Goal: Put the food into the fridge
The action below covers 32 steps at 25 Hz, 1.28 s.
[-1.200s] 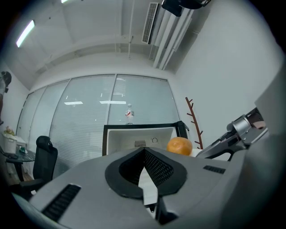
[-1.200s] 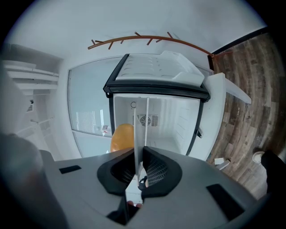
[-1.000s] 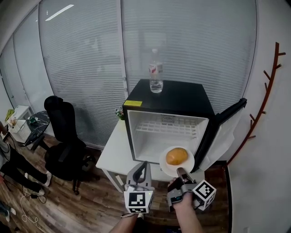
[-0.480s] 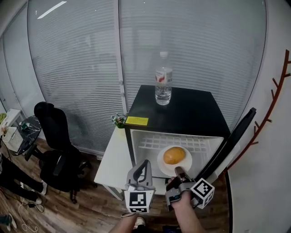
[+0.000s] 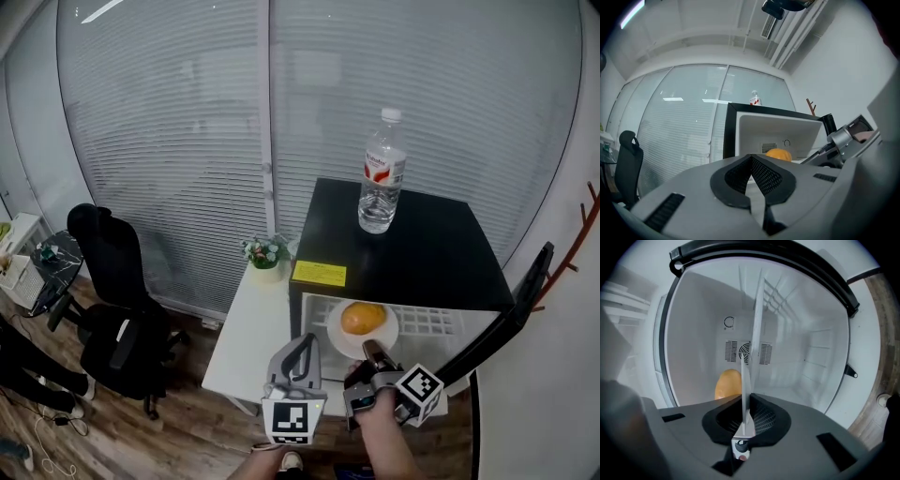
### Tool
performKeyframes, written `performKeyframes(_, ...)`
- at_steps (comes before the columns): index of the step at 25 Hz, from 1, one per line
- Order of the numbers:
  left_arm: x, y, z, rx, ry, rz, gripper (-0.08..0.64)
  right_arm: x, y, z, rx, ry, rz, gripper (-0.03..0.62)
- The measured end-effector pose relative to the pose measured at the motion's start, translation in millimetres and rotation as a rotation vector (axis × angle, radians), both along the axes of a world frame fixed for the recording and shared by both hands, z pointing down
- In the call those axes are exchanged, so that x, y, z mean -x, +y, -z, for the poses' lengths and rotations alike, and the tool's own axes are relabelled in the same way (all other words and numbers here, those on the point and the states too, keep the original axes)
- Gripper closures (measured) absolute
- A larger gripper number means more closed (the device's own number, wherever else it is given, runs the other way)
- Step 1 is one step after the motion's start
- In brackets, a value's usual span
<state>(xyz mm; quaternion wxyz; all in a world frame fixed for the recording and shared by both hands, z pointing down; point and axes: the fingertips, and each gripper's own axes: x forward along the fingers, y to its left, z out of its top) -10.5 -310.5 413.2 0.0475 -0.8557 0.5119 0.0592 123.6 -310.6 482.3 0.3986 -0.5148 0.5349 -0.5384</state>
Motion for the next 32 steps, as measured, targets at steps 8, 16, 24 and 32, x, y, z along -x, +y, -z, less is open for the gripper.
performKeyframes(8,8,-8,-5,0.003,0.006,-0.033,0.534,15,-32,3,0.005,-0.014,-0.008,0.549)
performKeyframes(16,12,-12,-9,0.014,-0.009,-0.004,0.534,23,-46,11,-0.013,-0.020,0.021,0.549)
performKeyframes(24,19,-11,-5,0.012,0.005,0.071,0.534,23,-53,17,-0.029,0.010,0.069,0.549)
performKeyframes(32,16,-6,-3,-0.001,0.006,0.079,0.534,22,-52,21,-0.021,0.085,0.088,0.509)
